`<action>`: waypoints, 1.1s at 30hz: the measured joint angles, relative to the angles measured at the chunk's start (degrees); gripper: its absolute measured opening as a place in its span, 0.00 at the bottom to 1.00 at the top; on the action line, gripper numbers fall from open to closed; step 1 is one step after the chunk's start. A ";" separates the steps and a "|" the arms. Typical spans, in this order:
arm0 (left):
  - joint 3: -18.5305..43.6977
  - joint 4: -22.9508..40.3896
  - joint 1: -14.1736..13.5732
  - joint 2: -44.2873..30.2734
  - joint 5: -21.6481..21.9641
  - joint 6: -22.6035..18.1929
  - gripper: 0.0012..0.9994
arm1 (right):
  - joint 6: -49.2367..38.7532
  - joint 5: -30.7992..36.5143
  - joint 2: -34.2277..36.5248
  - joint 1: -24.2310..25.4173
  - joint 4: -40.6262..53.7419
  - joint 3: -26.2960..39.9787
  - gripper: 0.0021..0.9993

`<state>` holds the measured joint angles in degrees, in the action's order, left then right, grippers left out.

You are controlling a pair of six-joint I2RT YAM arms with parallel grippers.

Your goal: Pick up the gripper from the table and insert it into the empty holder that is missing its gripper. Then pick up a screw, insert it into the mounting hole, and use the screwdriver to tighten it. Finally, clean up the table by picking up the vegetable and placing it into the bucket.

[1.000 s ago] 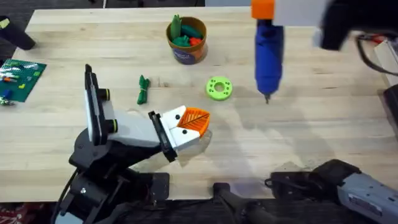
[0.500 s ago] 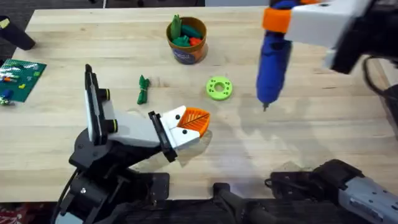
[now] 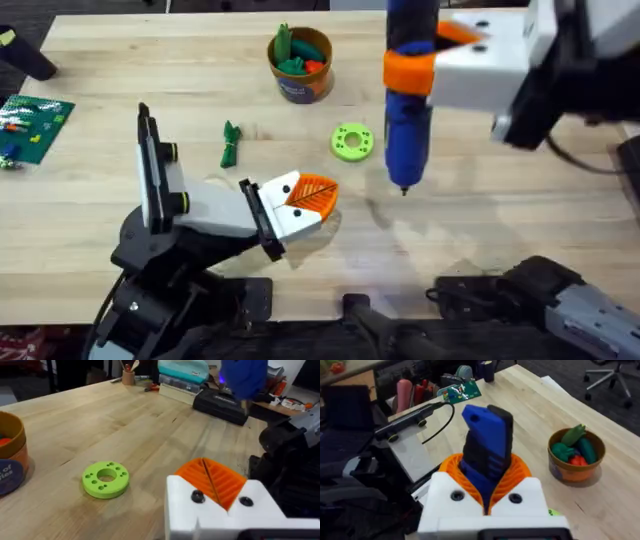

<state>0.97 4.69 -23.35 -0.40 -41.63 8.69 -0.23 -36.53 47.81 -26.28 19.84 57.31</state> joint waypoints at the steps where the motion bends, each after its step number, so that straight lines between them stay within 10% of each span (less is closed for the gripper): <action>1: 0.00 0.00 0.00 0.00 -0.12 0.00 0.01 | 0.40 0.04 -1.15 -0.37 -2.15 -1.90 0.03; 14: 0.00 0.04 0.00 0.00 -0.83 0.13 0.01 | 11.25 3.26 -12.62 -5.44 -37.63 -22.57 0.03; 33: 0.00 0.09 0.00 0.00 -1.90 0.15 0.01 | 12.86 3.78 11.44 -13.88 -73.57 -23.14 0.03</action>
<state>0.97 4.78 -23.35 -0.41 -43.53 8.84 12.63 -32.76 59.25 -40.17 -53.73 34.17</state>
